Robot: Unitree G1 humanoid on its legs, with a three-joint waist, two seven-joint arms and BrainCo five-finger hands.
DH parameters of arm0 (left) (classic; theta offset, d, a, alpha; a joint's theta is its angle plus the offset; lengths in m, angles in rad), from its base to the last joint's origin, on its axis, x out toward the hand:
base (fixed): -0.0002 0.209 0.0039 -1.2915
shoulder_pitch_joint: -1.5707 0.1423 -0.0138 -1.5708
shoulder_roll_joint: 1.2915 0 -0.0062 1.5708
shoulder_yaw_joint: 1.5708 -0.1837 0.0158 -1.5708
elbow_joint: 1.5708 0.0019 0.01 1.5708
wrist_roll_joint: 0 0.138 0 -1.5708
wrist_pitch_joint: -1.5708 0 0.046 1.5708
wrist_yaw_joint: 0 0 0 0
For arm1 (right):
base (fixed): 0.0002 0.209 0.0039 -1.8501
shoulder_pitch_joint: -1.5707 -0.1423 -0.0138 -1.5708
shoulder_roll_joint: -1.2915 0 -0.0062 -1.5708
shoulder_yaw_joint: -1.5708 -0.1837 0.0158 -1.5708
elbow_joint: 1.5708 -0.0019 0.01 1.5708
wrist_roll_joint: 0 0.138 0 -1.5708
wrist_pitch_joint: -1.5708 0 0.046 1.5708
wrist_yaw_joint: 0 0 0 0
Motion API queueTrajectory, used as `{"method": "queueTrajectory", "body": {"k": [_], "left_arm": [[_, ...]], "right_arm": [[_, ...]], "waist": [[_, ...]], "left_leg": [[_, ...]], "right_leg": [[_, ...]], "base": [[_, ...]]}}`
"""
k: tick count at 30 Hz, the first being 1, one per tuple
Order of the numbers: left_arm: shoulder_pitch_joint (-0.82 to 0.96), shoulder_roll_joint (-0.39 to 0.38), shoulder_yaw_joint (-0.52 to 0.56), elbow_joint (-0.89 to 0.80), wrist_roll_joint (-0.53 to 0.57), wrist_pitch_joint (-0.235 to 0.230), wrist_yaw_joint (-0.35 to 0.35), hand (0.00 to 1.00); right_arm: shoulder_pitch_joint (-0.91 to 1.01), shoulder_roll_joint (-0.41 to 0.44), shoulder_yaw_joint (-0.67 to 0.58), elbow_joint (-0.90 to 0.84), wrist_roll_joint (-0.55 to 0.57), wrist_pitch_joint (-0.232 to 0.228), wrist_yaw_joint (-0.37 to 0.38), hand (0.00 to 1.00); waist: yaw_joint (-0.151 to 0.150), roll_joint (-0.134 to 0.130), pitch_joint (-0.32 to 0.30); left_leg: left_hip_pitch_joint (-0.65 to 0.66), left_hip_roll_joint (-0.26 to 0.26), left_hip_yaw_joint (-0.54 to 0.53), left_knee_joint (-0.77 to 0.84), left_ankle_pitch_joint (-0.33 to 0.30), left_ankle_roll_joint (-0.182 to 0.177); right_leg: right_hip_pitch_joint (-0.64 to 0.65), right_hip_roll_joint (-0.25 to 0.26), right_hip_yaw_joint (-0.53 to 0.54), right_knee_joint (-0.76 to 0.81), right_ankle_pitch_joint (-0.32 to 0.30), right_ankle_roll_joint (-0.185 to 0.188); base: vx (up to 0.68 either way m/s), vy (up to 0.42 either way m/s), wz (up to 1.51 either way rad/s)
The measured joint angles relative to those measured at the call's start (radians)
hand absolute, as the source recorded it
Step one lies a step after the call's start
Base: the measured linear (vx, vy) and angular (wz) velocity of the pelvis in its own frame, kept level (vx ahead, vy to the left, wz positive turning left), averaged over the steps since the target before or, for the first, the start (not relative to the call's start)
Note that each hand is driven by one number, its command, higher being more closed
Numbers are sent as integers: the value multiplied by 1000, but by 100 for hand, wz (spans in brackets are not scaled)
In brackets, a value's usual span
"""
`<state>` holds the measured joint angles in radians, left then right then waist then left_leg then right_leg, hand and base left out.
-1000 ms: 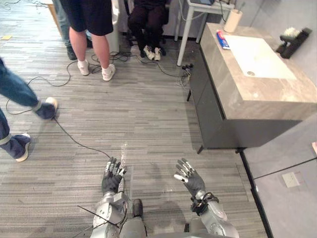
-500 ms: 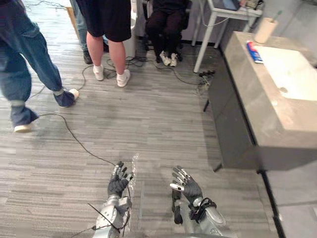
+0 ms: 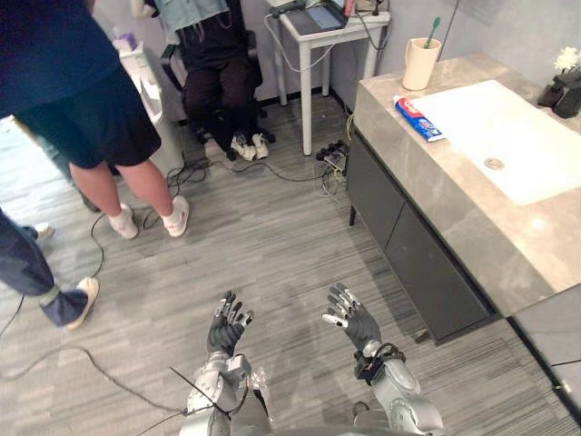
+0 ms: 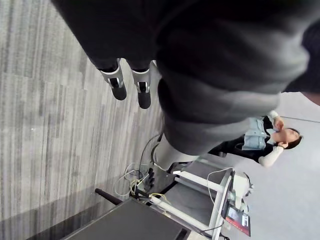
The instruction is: Organize washtable
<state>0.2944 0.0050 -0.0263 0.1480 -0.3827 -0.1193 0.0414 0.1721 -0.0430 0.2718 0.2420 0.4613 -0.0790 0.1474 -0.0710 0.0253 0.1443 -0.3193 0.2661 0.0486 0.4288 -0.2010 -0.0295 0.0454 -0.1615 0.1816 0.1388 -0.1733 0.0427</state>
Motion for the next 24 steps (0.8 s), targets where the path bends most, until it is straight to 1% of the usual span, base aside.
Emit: {"method": "queueTrajectory", "body": {"k": [1,2,3,4,5,6,7,8,9,10,11,12,13,14,15,16,17,18,19,20,21,22,23,24], "left_arm": [[7,-2,-1,-20,1,-3,-3,0],[11,-1,0,-23,1,-9,-6,0],[11,5,17,-20,1,-11,-7,0],[16,12,47,-22,1,-21,-7,0],[16,14,48,-21,1,-26,-7,0],[18,11,38,-22,1,-26,-10,0],[21,4,27,-24,1,-26,-17,0],[29,-5,25,-32,0,-27,-18,0],[37,1,7,-40,-3,-27,-26,0],[34,17,-20,-37,-3,-28,-42,0],[34,30,-39,-36,-2,-27,-46,0],[33,48,-73,-34,1,-28,-59,0],[32,59,-90,-33,2,-29,-62,0],[32,81,-117,-28,4,-31,-65,0],[32,91,-131,-28,6,-32,-72,0],[33,100,-141,-24,11,-31,-85,0],[34,108,-144,-22,32,-30,-99,0],[36,110,-146,-22,43,-30,-103,0],[38,111,-147,-23,43,-30,-104,0],[39,108,-145,-27,43,-30,-105,0],[40,104,-144,-30,42,-30,-105,0],[45,87,-135,-30,41,-27,-104,0],[51,74,-130,-31,41,-24,-104,0],[55,58,-120,-31,41,-21,-104,0]], "right_arm": [[15,-12,3,-19,-2,0,10,0],[19,-15,4,-23,-4,-2,16,0],[14,-10,17,-11,-13,0,23,0],[15,-2,52,-16,-22,-5,39,0],[14,-2,67,-20,-22,-7,43,0],[6,-5,83,-16,-23,-12,54,0],[-28,-5,84,-1,-23,-13,54,0],[-39,-4,86,11,-23,-13,54,0],[-64,1,86,31,-24,-16,56,0],[-76,14,87,55,-25,-17,56,0],[-75,15,88,56,-25,-17,58,0],[-53,13,88,56,-24,-17,67,0],[-41,5,89,56,-23,-14,71,0],[-19,-1,108,53,-22,-10,76,0],[-5,-7,124,45,-22,-9,78,0],[-1,-8,134,45,-22,-9,86,0],[5,-6,148,45,-24,-8,97,0],[6,-6,164,44,-32,-7,106,0],[11,-5,177,40,-33,-6,119,0],[11,-4,186,25,-32,-6,122,0],[8,-8,188,18,-30,-6,124,0],[-11,-22,191,18,-26,-4,134,0],[-20,-25,194,18,-19,-4,135,0],[-32,-39,197,18,-18,-3,137,0]], "waist": [[2,24,-13],[0,36,-22],[7,1,-26],[2,-6,-25],[4,-26,-30],[7,-36,-34],[30,-51,-42],[36,-43,-44],[30,-22,-46],[28,-34,-53],[27,-33,-53],[12,-18,-48],[-9,-15,-47],[-35,-16,-48],[-31,-16,-48],[-34,-10,-46],[-39,-7,-47],[-37,-7,-47],[-33,-6,-48],[-28,-1,-53],[-26,0,-53],[-21,3,-53],[-20,9,-53],[-16,13,-52]], "left_leg": [[24,-7,-108,-163,8,-13],[29,-13,-140,-186,68,-104],[25,-66,-158,-111,105,-166],[-11,-91,-202,12,49,-165],[-22,-122,-222,87,19,-157],[-65,-193,-349,241,-32,-157],[-57,-232,-417,318,-100,-198],[-36,-222,-407,311,-157,-189],[-22,-204,-341,300,-238,-144],[-3,-197,-259,290,-244,-108],[12,-196,-219,267,-236,-85],[50,-196,-152,209,-216,-39],[71,-198,-128,177,-203,-18],[119,-202,-84,121,-178,2],[157,-201,-36,79,-162,17],[185,-201,-1,42,-148,31],[225,-205,37,-18,-122,45],[263,-211,63,-73,-97,54],[299,-216,94,-138,-67,61],[302,-218,118,-169,-54,65],[300,-220,129,-174,-53,64],[301,-220,156,-176,-53,64],[301,-218,164,-176,-53,64],[310,-215,191,-178,-53,64]], "right_leg": [[0,-18,28,12,-38,46],[0,-26,42,9,-58,74],[-1,-60,88,17,-81,124],[-25,-3,142,106,-98,153],[-36,-2,130,135,-104,146],[-37,-21,202,135,-102,144],[-63,-30,290,141,-85,138],[-79,-27,319,145,-66,140],[-125,-31,365,153,-17,135],[-179,-33,401,165,79,117],[-198,-39,421,161,136,102],[-229,-44,434,170,237,75],[-245,-31,431,229,262,63],[-285,24,411,381,284,32],[-323,49,366,448,306,-22],[-351,50,303,485,316,-63],[-377,48,181,536,272,-90],[-384,51,75,565,211,-79],[-376,61,-63,575,138,-39],[-356,76,-201,533,95,-32],[-339,78,-256,492,77,-46],[-287,57,-359,372,67,-50],[-266,54,-410,324,67,-50],[-217,52,-493,235,67,-51]], "base": [[330,631,-52],[303,645,-75],[283,557,-79],[291,492,-80],[297,449,-77],[255,443,-122],[213,474,-156],[147,501,-193],[74,554,-206],[44,552,-197],[-34,537,-177],[-37,314,-106],[7,353,-95],[47,194,-83],[41,305,-103],[-2,254,-108],[46,274,-90],[95,215,-86],[134,169,-79],[93,119,-66],[69,120,-78],[44,89,-73],[52,76,-97],[44,15,-93]]}}
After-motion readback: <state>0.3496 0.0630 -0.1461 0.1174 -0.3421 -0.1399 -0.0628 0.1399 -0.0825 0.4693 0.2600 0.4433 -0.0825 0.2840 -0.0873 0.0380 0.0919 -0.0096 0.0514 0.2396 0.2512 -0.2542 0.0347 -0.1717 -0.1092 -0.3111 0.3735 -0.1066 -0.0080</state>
